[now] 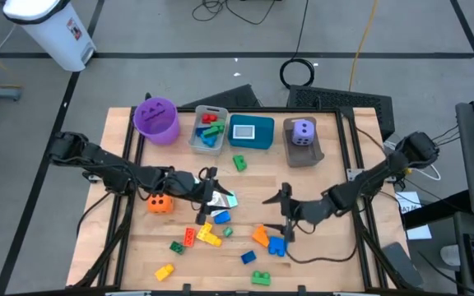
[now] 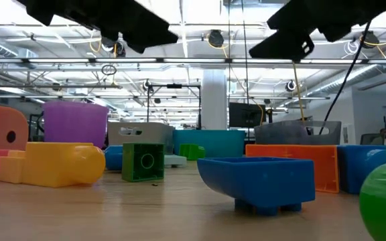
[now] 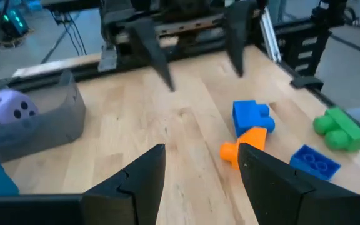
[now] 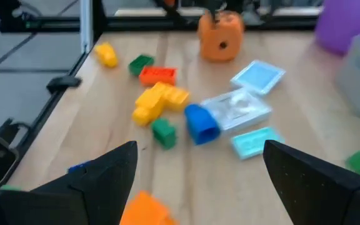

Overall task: Pick & Place Toys
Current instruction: Put the blue game piece into the gray bin

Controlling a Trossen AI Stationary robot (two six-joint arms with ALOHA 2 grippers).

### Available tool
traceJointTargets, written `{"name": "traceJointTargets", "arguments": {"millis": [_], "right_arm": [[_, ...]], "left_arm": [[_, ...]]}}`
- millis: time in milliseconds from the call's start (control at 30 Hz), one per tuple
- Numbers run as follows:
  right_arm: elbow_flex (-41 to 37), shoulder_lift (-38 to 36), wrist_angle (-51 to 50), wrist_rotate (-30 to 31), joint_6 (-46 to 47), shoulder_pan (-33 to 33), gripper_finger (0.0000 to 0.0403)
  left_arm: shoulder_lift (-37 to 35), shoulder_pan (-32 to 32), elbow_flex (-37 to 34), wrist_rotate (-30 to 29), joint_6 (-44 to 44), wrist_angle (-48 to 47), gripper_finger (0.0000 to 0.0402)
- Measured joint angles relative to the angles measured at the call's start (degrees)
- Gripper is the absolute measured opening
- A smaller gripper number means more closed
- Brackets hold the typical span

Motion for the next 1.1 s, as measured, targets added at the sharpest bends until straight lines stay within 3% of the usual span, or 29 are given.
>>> {"name": "traceJointTargets", "arguments": {"millis": [433,700,833,1100], "right_arm": [[19.39,21.19,-17.92,-4.62,5.94,6.79,0.0338],[21.83,22.85,-22.17,-4.28,15.51,10.53,0.0338],[21.84,22.4,-27.66,-1.45,19.86,11.53,0.0338],[21.57,22.42,-37.59,-1.38,27.24,11.49,0.0338]], "left_arm": [[0.0,-0.48,0.0,-0.11,-3.91,-1.93,0.0209],[0.0,-1.81,0.0,-0.13,-5.75,-3.21,0.0209],[0.5,-2.57,0.0,-0.13,-6.34,-3.31,0.0209],[2.83,-3.82,0.13,-0.28,-7.93,-2.72,0.0209]]}}
